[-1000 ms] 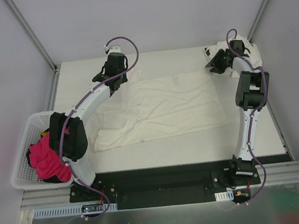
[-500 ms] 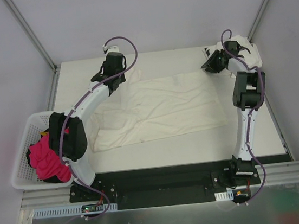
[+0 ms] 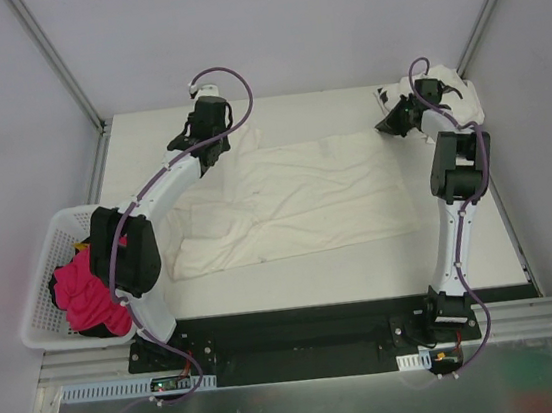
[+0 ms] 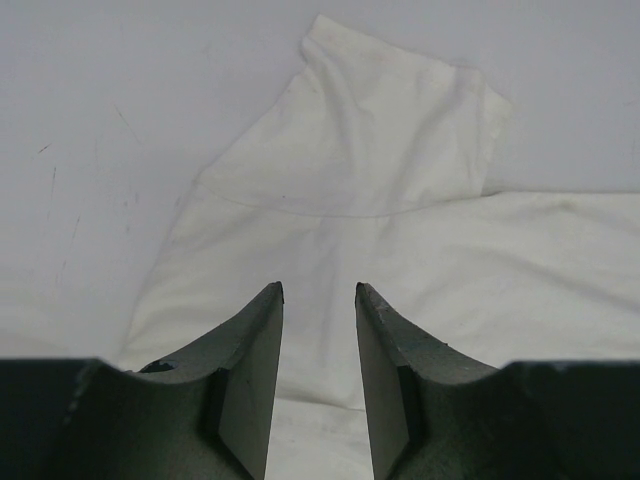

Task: Fold and stack the t-shirts
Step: Grap the side of the flattened tshirt furthest away from the robot with both arms

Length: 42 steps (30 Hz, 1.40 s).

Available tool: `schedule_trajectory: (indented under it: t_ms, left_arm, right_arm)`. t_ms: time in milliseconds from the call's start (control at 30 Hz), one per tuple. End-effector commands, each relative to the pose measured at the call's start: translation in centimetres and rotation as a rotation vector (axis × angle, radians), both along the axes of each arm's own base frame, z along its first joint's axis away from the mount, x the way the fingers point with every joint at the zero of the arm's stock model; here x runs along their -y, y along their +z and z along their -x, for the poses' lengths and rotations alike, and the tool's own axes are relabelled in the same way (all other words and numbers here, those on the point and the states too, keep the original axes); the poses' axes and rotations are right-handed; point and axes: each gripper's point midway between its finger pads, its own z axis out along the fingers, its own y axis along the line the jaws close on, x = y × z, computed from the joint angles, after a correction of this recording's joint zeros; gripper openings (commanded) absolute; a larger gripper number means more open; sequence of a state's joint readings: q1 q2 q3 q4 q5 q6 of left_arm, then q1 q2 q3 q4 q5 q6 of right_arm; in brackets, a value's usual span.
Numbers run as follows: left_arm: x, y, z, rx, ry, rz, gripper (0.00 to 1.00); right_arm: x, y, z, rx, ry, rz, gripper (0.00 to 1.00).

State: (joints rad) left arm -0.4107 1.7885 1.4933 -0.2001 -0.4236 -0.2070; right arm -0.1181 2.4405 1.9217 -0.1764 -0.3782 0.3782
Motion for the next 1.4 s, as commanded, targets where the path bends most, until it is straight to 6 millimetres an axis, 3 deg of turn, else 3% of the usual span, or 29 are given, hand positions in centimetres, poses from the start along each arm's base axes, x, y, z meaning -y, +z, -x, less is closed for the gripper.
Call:
schedule_trajectory:
  t_ms: [0, 267, 467, 500, 567, 600, 667, 700, 1033, 1167, 1367]
  left_arm:
    - [-1.2, 0.5, -0.2, 0.015, 0.023, -0.036, 0.34]
    - [-1.1, -1.0, -0.4, -0.010, 0.029, -0.046, 0.34]
    - [-0.7, -2.4, -2.6, -0.028, 0.017, -0.057, 0.36]
    - [-0.7, -4.0, -3.1, -0.055, 0.017, -0.068, 0.35]
    - [-0.6, -4.3, -4.3, -0.059, 0.011, -0.059, 0.36]
    - [-0.7, -6.1, -4.8, -0.092, 0.019, -0.069, 0.36]
    - [-1.2, -6.3, -6.0, -0.104, 0.026, -0.048, 0.37]
    - [-1.4, -7.6, -6.4, -0.129, 0.036, -0.037, 0.38]
    - [-3.1, -8.0, -12.3, -0.118, 0.025, 0.115, 0.49]
    - [-2.3, -7.7, -14.3, -0.098, -0.040, 0.185, 0.54]
    - [-0.7, -8.0, -15.4, -0.095, -0.128, 0.288, 0.54]
  right_arm:
    - [0.7, 1.2, 0.9, -0.017, -0.029, 0.023, 0.01]
    - [1.9, 2.2, 1.9, -0.011, -0.049, 0.041, 0.01]
    - [2.2, 2.1, 2.1, -0.014, -0.054, 0.035, 0.01]
    - [2.1, 2.2, 2.1, -0.014, -0.052, 0.033, 0.01]
    - [2.1, 2.3, 2.2, -0.012, -0.050, 0.028, 0.01]
    - [2.0, 2.2, 2.4, -0.016, -0.047, 0.026, 0.01]
    - [2.0, 2.5, 2.5, -0.008, -0.041, 0.033, 0.01]
    - [2.1, 2.5, 2.7, -0.010, -0.041, 0.036, 0.01]
    - [2.0, 2.4, 3.9, -0.009, -0.037, 0.015, 0.01]
    - [1.9, 2.2, 4.3, -0.013, -0.039, 0.008, 0.01]
    - [1.7, 1.9, 4.8, -0.016, -0.037, -0.006, 0.01]
